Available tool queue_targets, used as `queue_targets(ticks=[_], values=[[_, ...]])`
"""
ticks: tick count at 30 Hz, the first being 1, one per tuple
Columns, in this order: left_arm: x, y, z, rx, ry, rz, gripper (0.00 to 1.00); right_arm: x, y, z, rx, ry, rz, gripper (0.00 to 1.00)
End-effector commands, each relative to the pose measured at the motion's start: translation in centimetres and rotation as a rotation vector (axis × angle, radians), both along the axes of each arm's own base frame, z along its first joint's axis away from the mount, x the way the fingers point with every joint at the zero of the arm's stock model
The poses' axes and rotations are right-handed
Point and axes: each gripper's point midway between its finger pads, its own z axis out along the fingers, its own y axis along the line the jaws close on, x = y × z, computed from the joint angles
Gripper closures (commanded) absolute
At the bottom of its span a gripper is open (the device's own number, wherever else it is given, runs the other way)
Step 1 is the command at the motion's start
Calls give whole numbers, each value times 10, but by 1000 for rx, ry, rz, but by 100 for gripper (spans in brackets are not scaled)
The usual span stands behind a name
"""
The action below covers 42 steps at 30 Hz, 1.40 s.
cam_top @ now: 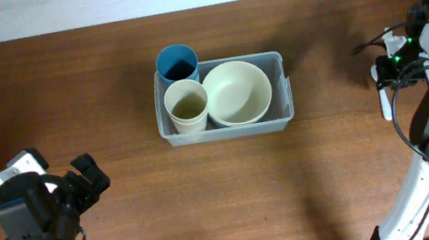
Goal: Pack container
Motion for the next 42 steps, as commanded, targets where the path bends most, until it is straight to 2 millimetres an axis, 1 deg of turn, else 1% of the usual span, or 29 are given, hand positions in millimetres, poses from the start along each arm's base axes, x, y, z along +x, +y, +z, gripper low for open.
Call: queue_targets(ticks=[1, 4, 6, 8, 10, 17, 18, 20, 23, 29, 35, 37, 40, 42], values=[[0, 0, -2, -10, 0, 6, 0, -7, -5, -7, -42, 37, -16, 69], [0, 0, -2, -10, 0, 6, 1, -9, -4, -11, -39, 42, -16, 68], [0, 0, -2, -10, 0, 6, 1, -12, -3, -17, -36, 51, -16, 67], [0, 0, -2, -10, 0, 6, 0, -16, -1, -25, -33, 59, -16, 65], [0, 0, -2, -10, 0, 6, 0, -18, 0, -28, -30, 62, -16, 64], [0, 0, -2, -10, 0, 6, 0, -18, 0, -31, -32, 56, -16, 65], [0, 0, -2, -10, 0, 6, 0, -18, 0, -31, -33, 56, -16, 66], [0, 0, -2, -10, 0, 6, 0, -17, -1, -31, -34, 54, -16, 79], [0, 0, -2, -10, 0, 6, 1, -17, -1, -32, -35, 53, -16, 95], [0, 0, -2, -10, 0, 6, 0, -18, 1, -35, -26, 51, -16, 96], [0, 0, -2, -10, 0, 6, 0, -11, 9, -30, 26, 21, -17, 96], [0, 0, -2, -10, 0, 6, 0, -8, 9, -26, 27, 15, -17, 96], [0, 0, -2, -10, 0, 6, 0, -5, 9, -18, 34, 8, -17, 97], [0, 0, -2, -10, 0, 6, 0, 4, 13, -4, 68, -20, -17, 96]])
